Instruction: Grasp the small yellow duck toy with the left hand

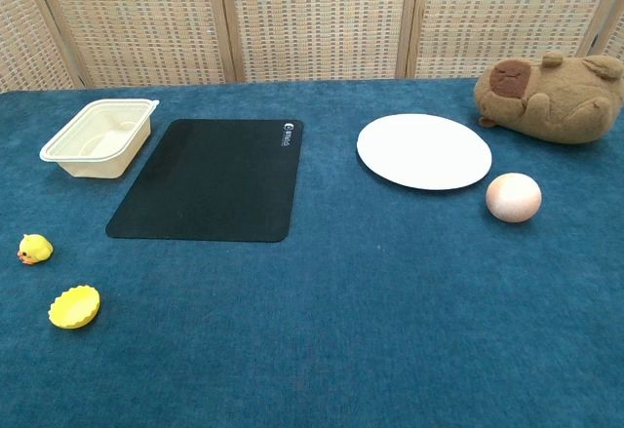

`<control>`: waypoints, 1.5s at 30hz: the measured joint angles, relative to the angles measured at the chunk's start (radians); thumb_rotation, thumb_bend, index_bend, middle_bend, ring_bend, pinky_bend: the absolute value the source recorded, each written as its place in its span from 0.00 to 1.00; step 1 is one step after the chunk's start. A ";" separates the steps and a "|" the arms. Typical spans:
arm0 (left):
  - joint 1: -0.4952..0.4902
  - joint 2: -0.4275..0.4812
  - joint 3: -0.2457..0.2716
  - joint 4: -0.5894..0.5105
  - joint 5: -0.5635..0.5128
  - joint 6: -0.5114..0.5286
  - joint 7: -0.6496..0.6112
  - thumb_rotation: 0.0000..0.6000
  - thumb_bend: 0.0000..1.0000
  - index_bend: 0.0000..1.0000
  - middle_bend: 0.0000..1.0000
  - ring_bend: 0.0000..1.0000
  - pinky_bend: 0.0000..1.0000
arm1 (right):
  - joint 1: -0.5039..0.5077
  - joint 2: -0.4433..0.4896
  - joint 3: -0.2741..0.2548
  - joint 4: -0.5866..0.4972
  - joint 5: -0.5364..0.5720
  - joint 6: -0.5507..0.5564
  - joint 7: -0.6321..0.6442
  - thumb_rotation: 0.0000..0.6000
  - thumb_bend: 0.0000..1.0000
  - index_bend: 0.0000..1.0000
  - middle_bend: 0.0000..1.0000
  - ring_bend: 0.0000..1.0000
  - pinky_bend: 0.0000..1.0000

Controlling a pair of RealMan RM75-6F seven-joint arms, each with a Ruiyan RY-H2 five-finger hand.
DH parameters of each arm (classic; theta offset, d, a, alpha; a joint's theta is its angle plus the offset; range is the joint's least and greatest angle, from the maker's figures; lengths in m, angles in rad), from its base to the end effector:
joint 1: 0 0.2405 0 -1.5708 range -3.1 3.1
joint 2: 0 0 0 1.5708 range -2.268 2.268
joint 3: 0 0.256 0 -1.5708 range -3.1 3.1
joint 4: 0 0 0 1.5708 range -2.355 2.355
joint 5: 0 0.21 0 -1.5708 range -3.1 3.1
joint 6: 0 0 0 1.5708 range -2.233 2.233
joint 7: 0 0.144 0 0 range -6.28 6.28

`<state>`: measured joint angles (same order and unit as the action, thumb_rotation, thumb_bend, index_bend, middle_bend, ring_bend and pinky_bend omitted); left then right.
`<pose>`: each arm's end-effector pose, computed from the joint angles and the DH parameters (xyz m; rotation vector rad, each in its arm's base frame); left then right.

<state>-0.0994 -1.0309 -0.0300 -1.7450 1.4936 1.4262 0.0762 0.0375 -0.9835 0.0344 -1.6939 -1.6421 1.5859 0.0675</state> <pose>-0.2938 0.1789 0.1643 -1.4514 -0.9298 -0.8449 -0.2883 -0.1615 0.1961 1.4331 -0.8262 1.0114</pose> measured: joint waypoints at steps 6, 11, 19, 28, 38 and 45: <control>-0.100 -0.058 -0.032 0.081 -0.107 -0.202 -0.007 1.00 0.17 0.12 0.00 0.00 0.00 | 0.006 -0.002 0.001 0.001 0.012 -0.016 0.001 1.00 0.00 0.02 0.00 0.00 0.00; -0.204 -0.144 -0.054 0.180 -0.188 -0.380 0.008 1.00 0.25 0.21 0.00 0.00 0.00 | 0.008 -0.004 0.002 0.004 0.020 -0.025 0.000 1.00 0.00 0.03 0.00 0.00 0.00; -0.313 -0.307 -0.088 0.325 -0.284 -0.497 0.027 1.00 0.33 0.26 0.00 0.00 0.00 | 0.016 -0.013 0.004 0.016 0.049 -0.056 -0.005 1.00 0.00 0.03 0.00 0.00 0.00; -0.351 -0.362 -0.078 0.370 -0.334 -0.535 0.085 1.00 0.33 0.31 0.00 0.00 0.00 | 0.018 -0.025 0.004 0.018 0.062 -0.067 -0.026 1.00 0.00 0.03 0.00 0.00 0.00; -0.359 -0.382 -0.069 0.405 -0.376 -0.552 0.094 1.00 0.35 0.39 0.00 0.00 0.00 | 0.019 -0.026 0.002 0.020 0.066 -0.073 -0.022 1.00 0.00 0.03 0.00 0.00 0.00; -0.361 -0.397 -0.061 0.431 -0.384 -0.551 0.097 1.00 0.35 0.38 0.00 0.00 0.00 | 0.018 -0.029 0.001 0.018 0.067 -0.073 -0.029 1.00 0.00 0.03 0.00 0.00 0.00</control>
<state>-0.4603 -1.4281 -0.0906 -1.3142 1.1098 0.8754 0.1734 0.0550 -1.0129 0.0356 -1.6759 -1.5749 1.5130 0.0389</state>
